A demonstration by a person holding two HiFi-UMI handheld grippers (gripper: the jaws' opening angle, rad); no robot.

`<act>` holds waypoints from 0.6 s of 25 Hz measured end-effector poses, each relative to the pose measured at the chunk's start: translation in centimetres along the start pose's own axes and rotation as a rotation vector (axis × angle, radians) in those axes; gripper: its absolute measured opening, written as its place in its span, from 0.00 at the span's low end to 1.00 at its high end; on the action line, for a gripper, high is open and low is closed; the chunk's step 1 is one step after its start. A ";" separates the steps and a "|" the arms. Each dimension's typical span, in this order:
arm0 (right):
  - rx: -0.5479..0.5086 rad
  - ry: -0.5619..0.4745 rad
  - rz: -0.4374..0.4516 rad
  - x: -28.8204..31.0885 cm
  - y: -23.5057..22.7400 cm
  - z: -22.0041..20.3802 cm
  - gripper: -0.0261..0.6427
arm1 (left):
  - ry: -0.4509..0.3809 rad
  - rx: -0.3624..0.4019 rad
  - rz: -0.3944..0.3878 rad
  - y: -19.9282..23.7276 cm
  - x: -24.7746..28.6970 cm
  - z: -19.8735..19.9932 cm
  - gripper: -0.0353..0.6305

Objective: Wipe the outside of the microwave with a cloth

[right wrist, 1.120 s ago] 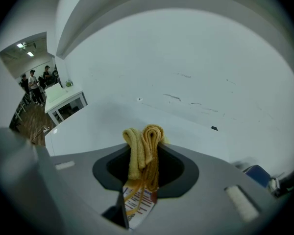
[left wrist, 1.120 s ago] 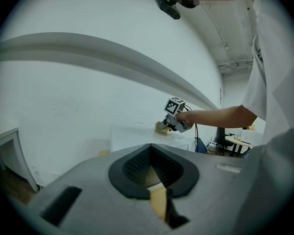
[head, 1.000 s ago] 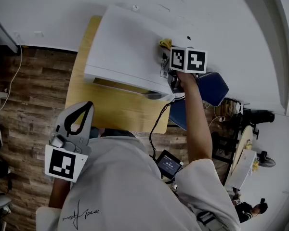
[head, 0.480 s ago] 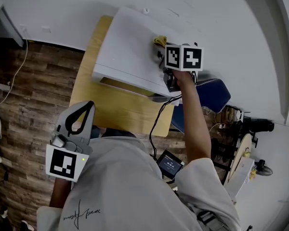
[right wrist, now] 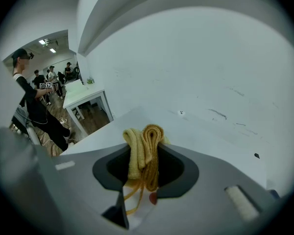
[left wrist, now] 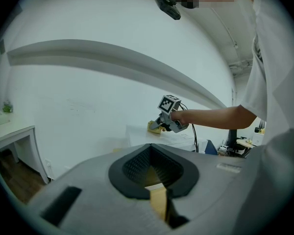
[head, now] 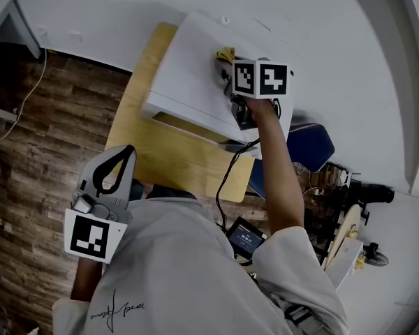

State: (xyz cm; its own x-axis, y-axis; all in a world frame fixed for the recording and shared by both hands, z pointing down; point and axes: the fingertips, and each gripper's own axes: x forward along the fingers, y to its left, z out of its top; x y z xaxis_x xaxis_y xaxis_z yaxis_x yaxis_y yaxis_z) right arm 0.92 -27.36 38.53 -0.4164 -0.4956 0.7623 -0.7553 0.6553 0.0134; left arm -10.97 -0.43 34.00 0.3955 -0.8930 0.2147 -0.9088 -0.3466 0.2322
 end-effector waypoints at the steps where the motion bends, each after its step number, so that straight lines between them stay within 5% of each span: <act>1: -0.006 -0.001 0.005 0.2 0.4 0.2 0.22 | -0.002 -0.002 0.006 0.2 -0.1 0.0 0.04; 15: -0.097 -0.027 0.092 3.4 6.4 3.6 0.22 | 0.007 0.052 0.028 -0.3 -1.4 -0.8 0.04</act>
State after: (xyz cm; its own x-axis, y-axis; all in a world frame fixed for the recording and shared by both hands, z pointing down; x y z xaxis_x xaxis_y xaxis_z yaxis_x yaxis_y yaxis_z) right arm -7.18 -26.89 38.89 -0.4962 -0.4446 0.7457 -0.6610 0.7504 0.0075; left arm -11.19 1.18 34.37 0.3705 -0.9006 0.2272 -0.9251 -0.3360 0.1768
